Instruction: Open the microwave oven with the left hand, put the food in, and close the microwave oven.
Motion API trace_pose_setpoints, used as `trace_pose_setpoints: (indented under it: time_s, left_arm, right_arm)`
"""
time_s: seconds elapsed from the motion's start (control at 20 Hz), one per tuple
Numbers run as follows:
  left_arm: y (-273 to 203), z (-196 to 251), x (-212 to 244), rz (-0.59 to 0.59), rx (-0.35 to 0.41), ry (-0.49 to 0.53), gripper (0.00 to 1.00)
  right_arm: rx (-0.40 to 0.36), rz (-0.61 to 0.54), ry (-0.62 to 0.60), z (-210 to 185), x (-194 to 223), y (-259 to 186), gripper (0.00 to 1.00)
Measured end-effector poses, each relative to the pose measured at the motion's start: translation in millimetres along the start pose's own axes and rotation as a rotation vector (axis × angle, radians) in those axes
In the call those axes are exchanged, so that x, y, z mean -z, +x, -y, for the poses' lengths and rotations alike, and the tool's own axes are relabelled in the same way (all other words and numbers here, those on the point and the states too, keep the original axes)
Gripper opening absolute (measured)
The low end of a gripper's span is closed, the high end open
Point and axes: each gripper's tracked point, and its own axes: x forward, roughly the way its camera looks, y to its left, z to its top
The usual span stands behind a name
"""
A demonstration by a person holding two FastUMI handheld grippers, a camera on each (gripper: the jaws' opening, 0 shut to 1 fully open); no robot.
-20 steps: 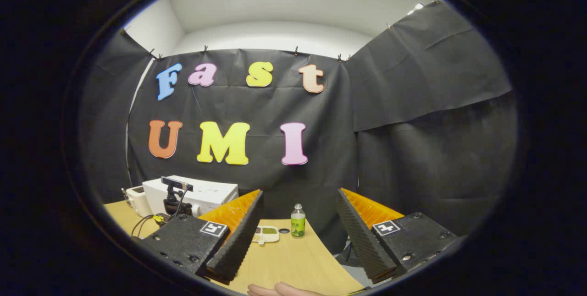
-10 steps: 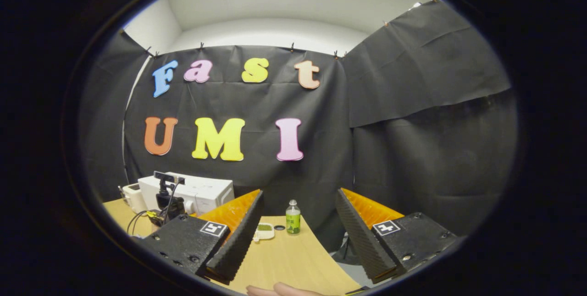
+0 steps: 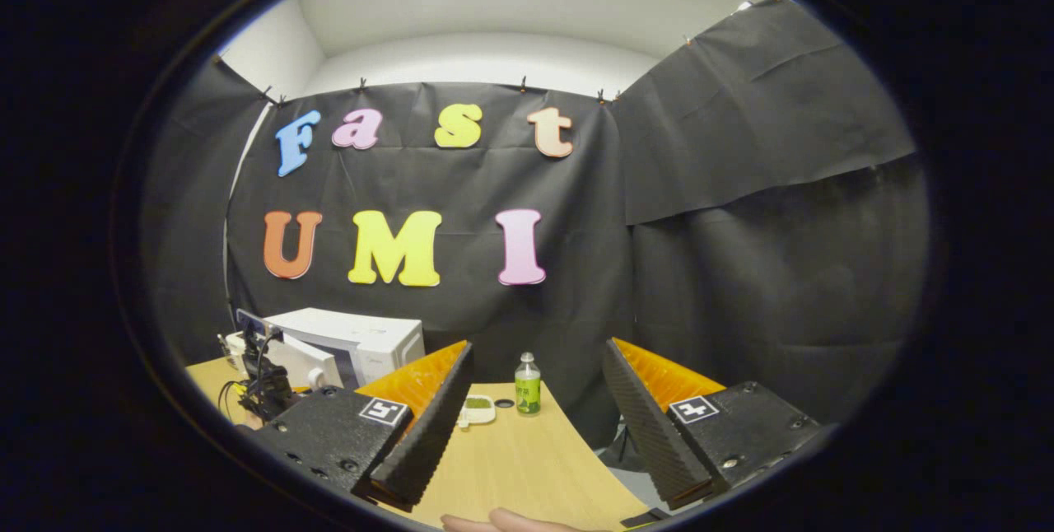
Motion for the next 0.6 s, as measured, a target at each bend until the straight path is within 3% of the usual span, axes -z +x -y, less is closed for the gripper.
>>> trace_pose_setpoints:
  time_s: [0.1, 0.15, 0.2, 0.25, 0.3, 0.35, 0.4, 0.6]
  left_arm:
    - [-17.0, -7.8, 3.0, 0.001, -0.007, -0.007, 0.07]
    - [-26.5, -11.9, 4.9, 0.001, -0.010, -0.010, 0.06]
    - [-35.4, -17.4, 6.0, 0.005, -0.017, -0.009, 0.07]
    - [-45.8, -23.1, 8.8, 0.001, -0.025, -0.008, 0.07]
    - [-55.1, -30.5, 10.0, 0.006, -0.035, -0.006, 0.06]
    - [-66.3, -38.4, 12.9, 0.004, -0.044, -0.011, 0.06]
    - [-76.9, -47.2, 14.6, 0.006, -0.051, -0.016, 0.06]
    - [-117.9, -86.5, 22.7, -0.007, -0.106, -0.023, 0.06]
  right_arm:
    - [-0.003, 0.015, -0.001, -3.1, -7.2, -9.4, 0.91]
    - [-0.004, 0.022, -0.004, -4.6, -10.2, -14.3, 1.00]
    - [-0.007, 0.028, -0.006, -6.9, -13.2, -19.8, 0.91]
    - [-0.010, 0.030, -0.008, -8.7, -14.2, -25.5, 1.00]
    - [-0.012, 0.033, -0.009, -10.9, -16.1, -30.3, 0.91]
    - [-0.014, 0.035, -0.011, -12.9, -17.5, -34.2, 0.91]
    - [-0.015, 0.038, -0.013, -15.4, -19.2, -37.9, 1.00]
    - [-0.034, 0.059, 0.001, -30.0, -28.6, -51.1, 1.00]
